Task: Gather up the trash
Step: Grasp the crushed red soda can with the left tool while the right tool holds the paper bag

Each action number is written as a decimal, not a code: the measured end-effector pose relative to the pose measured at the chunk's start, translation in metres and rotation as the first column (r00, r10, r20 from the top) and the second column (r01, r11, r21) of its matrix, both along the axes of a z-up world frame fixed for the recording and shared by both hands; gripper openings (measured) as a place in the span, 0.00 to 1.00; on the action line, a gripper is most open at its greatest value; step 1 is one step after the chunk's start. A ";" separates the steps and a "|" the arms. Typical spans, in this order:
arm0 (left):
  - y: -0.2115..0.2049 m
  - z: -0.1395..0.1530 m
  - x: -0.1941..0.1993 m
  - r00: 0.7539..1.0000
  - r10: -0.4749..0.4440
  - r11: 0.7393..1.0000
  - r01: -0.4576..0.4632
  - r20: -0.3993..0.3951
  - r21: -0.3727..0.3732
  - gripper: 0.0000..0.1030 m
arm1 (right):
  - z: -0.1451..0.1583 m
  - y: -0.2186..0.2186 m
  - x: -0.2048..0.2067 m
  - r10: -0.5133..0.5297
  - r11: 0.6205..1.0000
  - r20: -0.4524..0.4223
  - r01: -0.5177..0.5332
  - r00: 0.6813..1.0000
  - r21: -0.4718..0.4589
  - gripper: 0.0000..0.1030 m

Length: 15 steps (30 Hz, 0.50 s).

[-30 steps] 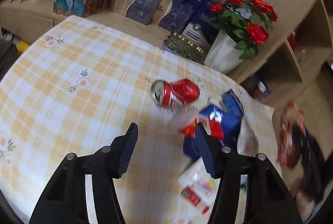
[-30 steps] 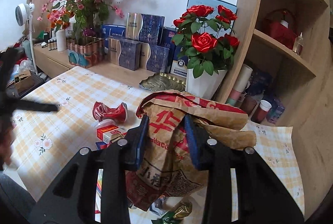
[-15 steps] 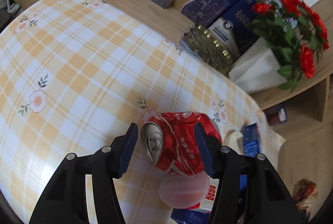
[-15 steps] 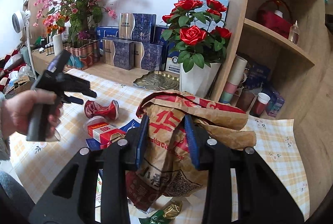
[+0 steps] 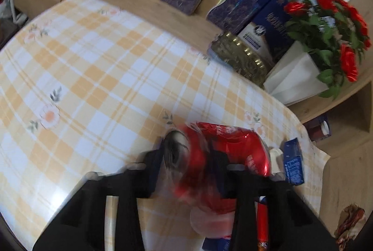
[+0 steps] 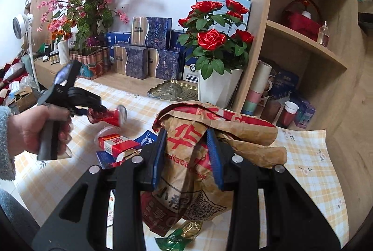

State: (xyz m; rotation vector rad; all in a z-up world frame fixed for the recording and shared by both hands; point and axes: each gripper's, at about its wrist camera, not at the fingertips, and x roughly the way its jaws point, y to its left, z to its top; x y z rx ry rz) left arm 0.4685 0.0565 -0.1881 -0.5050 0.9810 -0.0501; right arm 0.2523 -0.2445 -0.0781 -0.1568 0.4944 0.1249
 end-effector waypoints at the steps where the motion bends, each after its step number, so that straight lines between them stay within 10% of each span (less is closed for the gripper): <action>1: 0.000 0.008 -0.004 1.000 -0.010 1.000 0.010 0.015 0.011 0.29 | 0.001 0.001 -0.003 -0.001 1.000 0.002 0.001 1.000 0.007 0.36; 15: 0.006 0.095 -0.127 0.976 -0.123 0.992 0.119 0.178 0.030 0.29 | 0.021 0.022 -0.083 0.003 0.999 0.015 -0.004 1.000 0.035 0.36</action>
